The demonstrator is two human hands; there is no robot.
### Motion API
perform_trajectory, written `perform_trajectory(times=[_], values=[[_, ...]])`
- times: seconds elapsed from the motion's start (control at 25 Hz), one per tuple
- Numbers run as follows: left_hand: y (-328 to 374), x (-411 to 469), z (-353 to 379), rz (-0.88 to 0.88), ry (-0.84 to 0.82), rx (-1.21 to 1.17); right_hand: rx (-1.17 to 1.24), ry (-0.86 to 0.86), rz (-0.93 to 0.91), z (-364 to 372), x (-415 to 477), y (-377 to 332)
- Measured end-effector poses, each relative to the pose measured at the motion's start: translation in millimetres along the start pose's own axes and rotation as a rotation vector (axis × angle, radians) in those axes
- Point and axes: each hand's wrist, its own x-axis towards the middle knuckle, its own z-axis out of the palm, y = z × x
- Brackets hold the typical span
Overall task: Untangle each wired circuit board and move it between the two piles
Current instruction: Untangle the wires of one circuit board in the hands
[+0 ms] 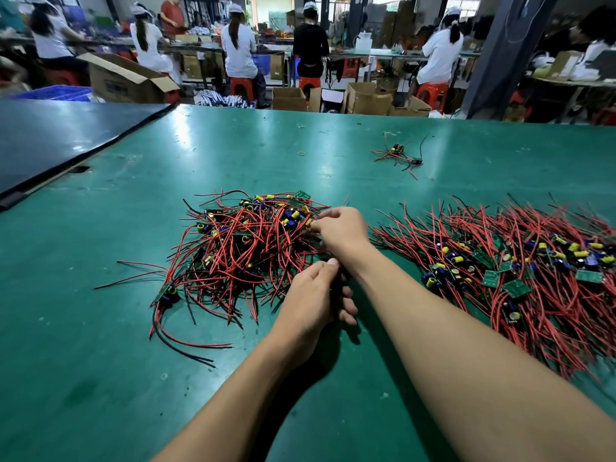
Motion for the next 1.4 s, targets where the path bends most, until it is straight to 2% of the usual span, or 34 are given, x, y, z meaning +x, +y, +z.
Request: perform_trajectory(times=[0.12,0.36,0.48,0.68,0.92,1.16,1.24,1.4], values=[[0.6,-0.9,1.6,0.000,0.000,0.023,0.099,0.068,-0.014,-23.9,0.1,6.0],[0.5,-3.7,4.4,0.032,-0.001,0.078,0.072,-0.140,0.013,-15.6,-5.8,12.3],[1.4,-3.3,3.8,0.018,-0.003,0.021,0.074,-0.158,0.022,2.4,0.2,8.4],[4.5,1.1,1.0,-0.005,0.010,-0.043,0.038,-0.032,0.047,12.5,14.2,4.5],[2.3,0.4,-1.1,-0.003,-0.023,-0.014,0.173,0.117,0.061,-8.6,0.8,1.5],[-2.9,-2.8,-0.4,0.043,-0.070,0.086,0.565,0.315,-0.047,-64.2,-22.0,-14.6],[-2.3,-3.1,-0.9,0.043,-0.065,0.081,0.664,0.228,-0.015,-80.0,-34.4,-14.0],[0.9,-2.7,3.1,0.022,-0.029,-0.052,0.763,-0.104,0.129,-88.9,-67.6,12.4]])
